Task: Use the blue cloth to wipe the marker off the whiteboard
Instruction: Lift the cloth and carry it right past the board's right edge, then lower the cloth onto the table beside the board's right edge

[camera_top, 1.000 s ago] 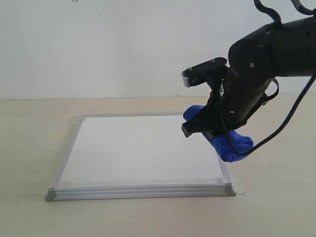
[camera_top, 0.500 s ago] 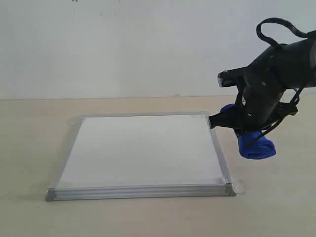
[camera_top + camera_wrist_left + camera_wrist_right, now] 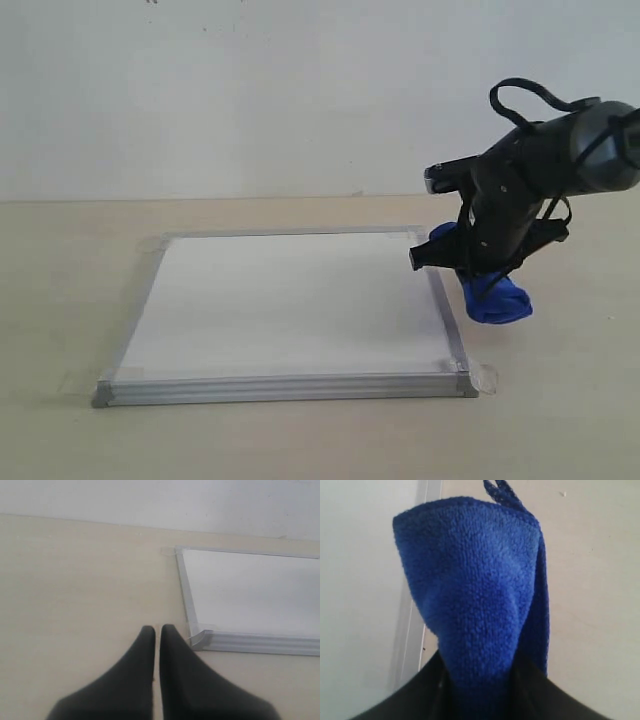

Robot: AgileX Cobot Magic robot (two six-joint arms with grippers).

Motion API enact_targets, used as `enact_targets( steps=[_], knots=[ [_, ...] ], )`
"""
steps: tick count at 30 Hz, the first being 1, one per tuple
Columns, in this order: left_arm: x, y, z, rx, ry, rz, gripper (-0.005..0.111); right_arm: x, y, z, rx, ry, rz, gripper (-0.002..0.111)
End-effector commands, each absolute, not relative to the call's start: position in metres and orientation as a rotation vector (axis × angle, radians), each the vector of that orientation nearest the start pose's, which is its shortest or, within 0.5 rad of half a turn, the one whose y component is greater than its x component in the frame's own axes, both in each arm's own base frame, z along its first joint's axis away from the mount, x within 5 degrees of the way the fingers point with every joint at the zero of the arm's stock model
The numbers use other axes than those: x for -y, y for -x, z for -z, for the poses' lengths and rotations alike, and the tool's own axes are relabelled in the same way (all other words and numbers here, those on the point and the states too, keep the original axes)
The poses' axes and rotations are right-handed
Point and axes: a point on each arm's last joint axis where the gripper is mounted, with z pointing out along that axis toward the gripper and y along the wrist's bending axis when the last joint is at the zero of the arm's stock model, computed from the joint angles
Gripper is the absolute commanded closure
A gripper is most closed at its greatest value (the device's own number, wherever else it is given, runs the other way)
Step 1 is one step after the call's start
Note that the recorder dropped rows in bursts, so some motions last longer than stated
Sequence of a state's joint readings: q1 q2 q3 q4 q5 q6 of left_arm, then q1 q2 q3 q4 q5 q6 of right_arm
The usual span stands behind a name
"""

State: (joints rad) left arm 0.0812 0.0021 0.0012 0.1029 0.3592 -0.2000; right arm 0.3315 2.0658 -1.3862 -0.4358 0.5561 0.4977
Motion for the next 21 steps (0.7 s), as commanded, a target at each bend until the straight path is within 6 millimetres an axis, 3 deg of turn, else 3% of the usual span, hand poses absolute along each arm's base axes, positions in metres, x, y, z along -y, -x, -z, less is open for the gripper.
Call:
enact_targets(
  steps=[1,10,21],
  knots=[
    [-0.007,-0.053,-0.181,-1.828,0.203,0.001,0.103,-0.122,-0.418,-0.149,-2.615,0.192,0.114,0.109],
    [-0.007,-0.053,-0.181,-1.828,0.203,0.001,0.103,-0.121,-0.420,-0.133,-2.643,0.153,0.104,0.109],
    [-0.007,-0.053,-0.181,-1.828,0.203,0.001,0.103,-0.120,-0.420,-0.133,-2.646,0.145,0.107,0.109]
  ],
)
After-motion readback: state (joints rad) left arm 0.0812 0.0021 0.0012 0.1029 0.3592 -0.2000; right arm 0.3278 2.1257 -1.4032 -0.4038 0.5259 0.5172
